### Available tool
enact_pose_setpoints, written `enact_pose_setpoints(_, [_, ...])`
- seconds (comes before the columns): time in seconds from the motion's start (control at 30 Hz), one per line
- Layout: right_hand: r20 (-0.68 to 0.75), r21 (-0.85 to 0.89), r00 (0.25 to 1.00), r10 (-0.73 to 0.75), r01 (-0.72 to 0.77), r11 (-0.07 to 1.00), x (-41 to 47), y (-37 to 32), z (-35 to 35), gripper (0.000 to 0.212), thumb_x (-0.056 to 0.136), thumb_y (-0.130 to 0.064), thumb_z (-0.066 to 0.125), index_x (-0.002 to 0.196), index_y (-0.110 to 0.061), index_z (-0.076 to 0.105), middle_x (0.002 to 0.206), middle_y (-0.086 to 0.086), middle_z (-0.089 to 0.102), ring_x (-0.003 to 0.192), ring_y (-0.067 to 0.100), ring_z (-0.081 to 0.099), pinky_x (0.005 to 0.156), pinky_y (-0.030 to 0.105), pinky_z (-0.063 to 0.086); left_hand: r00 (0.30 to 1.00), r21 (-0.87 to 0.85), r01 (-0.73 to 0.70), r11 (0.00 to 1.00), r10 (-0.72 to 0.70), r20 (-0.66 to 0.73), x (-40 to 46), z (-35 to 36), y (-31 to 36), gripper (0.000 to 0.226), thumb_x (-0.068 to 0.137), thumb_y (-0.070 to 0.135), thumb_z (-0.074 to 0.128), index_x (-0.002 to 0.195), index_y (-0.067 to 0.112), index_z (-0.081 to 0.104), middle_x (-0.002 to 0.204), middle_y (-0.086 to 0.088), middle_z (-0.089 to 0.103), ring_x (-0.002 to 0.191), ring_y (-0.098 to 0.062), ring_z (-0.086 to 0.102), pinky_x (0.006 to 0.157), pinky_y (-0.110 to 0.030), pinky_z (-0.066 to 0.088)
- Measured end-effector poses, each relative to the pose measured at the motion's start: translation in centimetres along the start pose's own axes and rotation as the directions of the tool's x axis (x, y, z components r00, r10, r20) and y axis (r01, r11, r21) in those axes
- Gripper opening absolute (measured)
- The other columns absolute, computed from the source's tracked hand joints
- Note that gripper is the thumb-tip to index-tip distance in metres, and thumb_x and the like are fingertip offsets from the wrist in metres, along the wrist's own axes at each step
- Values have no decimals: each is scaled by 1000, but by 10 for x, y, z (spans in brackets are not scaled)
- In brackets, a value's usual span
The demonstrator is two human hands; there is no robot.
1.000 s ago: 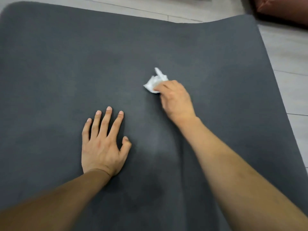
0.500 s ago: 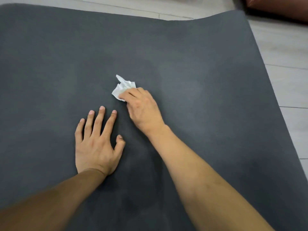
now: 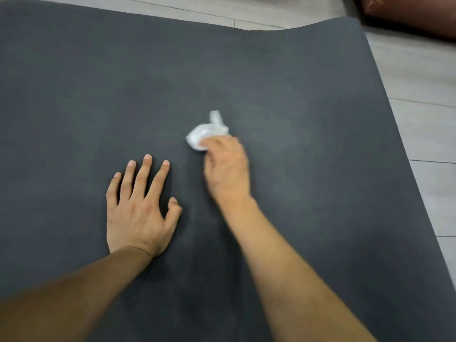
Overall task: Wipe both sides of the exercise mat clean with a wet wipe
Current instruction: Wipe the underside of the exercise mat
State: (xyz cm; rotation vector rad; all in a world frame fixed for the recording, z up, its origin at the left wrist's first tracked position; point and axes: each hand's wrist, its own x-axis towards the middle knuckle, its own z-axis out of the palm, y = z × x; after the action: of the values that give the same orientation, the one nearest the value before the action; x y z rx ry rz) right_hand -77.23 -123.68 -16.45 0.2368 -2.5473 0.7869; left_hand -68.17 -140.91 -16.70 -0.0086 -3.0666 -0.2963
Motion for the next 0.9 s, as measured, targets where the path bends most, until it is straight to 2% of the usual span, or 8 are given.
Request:
enact_pose_setpoints(0.1, [234,-59,949,-214,233,971,-12,-19,1,26,85,-7,50,99,-14,71,96,1,67,86,26,56,75,37,46,1000,-1,-3,1000,3,-3,0,0,0,69,93,46,35,158,26,39,167,-6,32,155,-31,25,127,-51,15])
enact_pose_setpoints(0.2, [211,-183,933,-291,331,926,-2,44,-37,24,87,-11,52,101,-15,71,101,6,70,90,27,57,78,37,45,1000,1,-4,1000,4,-7,-1,0,0,68,93,46,35,158,26,39,166,-6,32,155,-31,26,127,-51,16])
enact_pose_setpoints(0.3, [73,-407,997,33,0,913,-2,121,-92,27,83,-6,50,98,-12,72,96,13,68,84,34,54,76,43,45,1000,5,-7,1000,7,-13,-1,0,1,68,94,46,35,158,25,38,166,-7,33,155,-32,26,126,-51,16])
enact_pose_setpoints(0.37, [-51,-476,951,305,-291,830,-5,133,-107,27,83,-2,49,97,-10,71,93,15,65,80,37,52,74,45,43,1000,6,-6,1000,6,-13,0,0,1,68,94,46,35,158,25,39,166,-7,33,155,-32,26,126,-52,17])
enact_pose_setpoints(0.43, [-126,-432,922,366,-383,817,-4,103,-83,28,80,-4,47,93,-9,72,91,17,65,79,38,55,76,39,39,1000,1,-5,1000,5,-15,0,0,2,68,93,46,35,158,25,39,166,-7,33,155,-32,26,126,-52,17])
enact_pose_setpoints(0.6, [163,-140,985,-54,78,987,-25,-35,-4,30,82,-7,45,96,-8,71,91,9,66,82,30,56,78,36,41,1000,-6,-3,1000,3,-13,-1,1,0,68,93,47,34,157,25,40,167,-6,32,155,-31,25,126,-52,16])
enact_pose_setpoints(0.73, [269,-237,939,-215,281,930,-27,-1,-27,27,85,-10,48,100,-13,71,92,6,66,80,29,54,70,40,45,1000,-6,-1,1000,1,-2,-1,0,0,68,93,47,34,158,26,38,167,-6,30,156,-30,23,127,-50,14])
enact_pose_setpoints(0.9, [0,-553,966,257,-215,805,-33,112,-119,25,76,-3,56,91,-15,72,86,14,64,71,38,55,65,41,42,1000,6,-1,1000,1,5,0,0,1,69,94,48,32,159,26,36,168,-6,30,156,-31,22,127,-50,14])
